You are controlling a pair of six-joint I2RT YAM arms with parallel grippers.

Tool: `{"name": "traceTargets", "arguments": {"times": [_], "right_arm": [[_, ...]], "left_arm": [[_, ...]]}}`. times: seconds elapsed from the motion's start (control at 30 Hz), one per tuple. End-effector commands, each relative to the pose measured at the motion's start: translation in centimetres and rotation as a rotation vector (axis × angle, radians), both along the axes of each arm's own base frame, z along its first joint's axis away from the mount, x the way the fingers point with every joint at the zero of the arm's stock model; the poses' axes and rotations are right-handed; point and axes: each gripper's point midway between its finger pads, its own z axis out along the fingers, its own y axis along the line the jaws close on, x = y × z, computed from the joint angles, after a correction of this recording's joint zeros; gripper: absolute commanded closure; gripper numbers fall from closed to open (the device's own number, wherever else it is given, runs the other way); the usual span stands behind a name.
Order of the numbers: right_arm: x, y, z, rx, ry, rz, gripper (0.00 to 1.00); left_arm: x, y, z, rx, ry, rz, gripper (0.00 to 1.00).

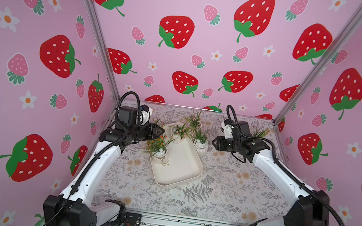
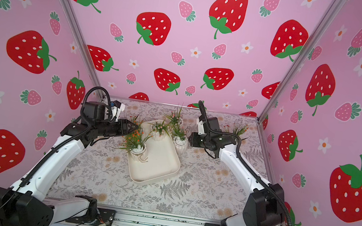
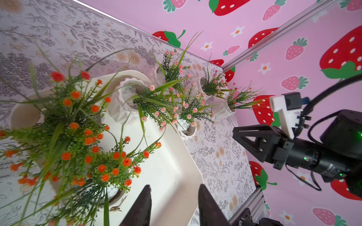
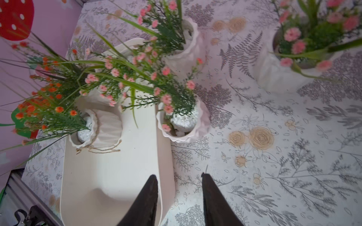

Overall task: Put the potted gypsophila into the storage box
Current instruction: Pick up the baby's breath potted plant from the center of the board.

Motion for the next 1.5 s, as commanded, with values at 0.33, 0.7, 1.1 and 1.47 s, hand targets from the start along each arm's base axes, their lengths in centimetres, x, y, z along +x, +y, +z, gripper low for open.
{"name": "traceTargets", "arguments": {"times": [0.33, 0.7, 1.1, 1.47], "right_arm": [[2.8, 1.2, -4.9, 0.05, 0.219, -0.035, 0.57], [5.1, 3.1, -7.3, 0.063, 0.277, -0.017, 0.61], [5.7, 3.5, -10.2, 0.041, 0.323, -0.025, 0.64], [5.3, 3.5, -11.9, -0.019, 0.335, -0.027, 0.7]], "left_arm": [[-0.1, -1.2, 0.0, 0.014, -0.01, -0.059, 0.57], [-0.9, -2.7, -0.5, 0.028, 0.005, -0.135, 0.57], [-1.5, -4.3, -2.3, 0.105, 0.048, -0.182, 0.56], [-2.0, -4.8, -1.9, 0.115, 0.03, -0.2, 0.54]]}}
